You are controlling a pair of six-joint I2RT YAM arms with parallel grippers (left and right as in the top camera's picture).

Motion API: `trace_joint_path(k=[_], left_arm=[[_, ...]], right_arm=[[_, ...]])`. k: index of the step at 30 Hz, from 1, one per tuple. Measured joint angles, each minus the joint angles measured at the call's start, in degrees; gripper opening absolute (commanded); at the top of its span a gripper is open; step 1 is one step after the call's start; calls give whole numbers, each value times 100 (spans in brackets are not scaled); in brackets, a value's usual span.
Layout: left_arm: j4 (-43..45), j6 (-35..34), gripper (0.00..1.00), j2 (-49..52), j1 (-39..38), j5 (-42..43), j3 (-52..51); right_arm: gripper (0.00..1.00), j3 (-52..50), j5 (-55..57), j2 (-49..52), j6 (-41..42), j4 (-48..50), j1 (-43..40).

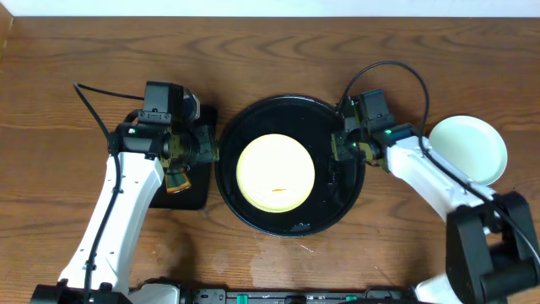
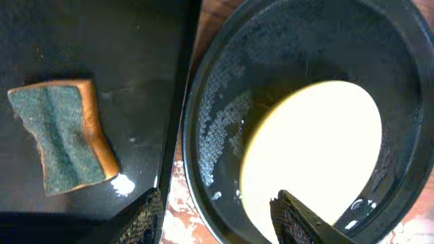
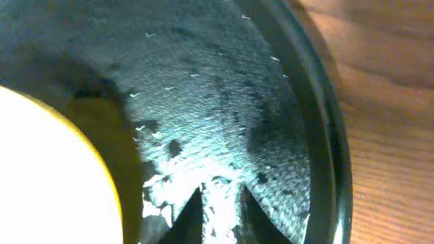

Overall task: Clean dirty plates on tray and stack at the side
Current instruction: 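Pull the yellow plate flat to the center of the round tray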

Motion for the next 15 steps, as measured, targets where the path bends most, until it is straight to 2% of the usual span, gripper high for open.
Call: trace_joint_path(k=[3,5,10,15], left_arm=[[-94,0,54,0,0,0,0],[-98,0,54,0,0,0,0],[-101,0,54,0,0,0,0],[-101,0,54,0,0,-2,0]], right_arm=[[47,0,-608,-81,-496,-267,2],[50,0,-944,-59,-734,-522,4],[53,-4,-1416,59,-1259,-848,55],[53,-4,-1574,525,-1521,-431,212]])
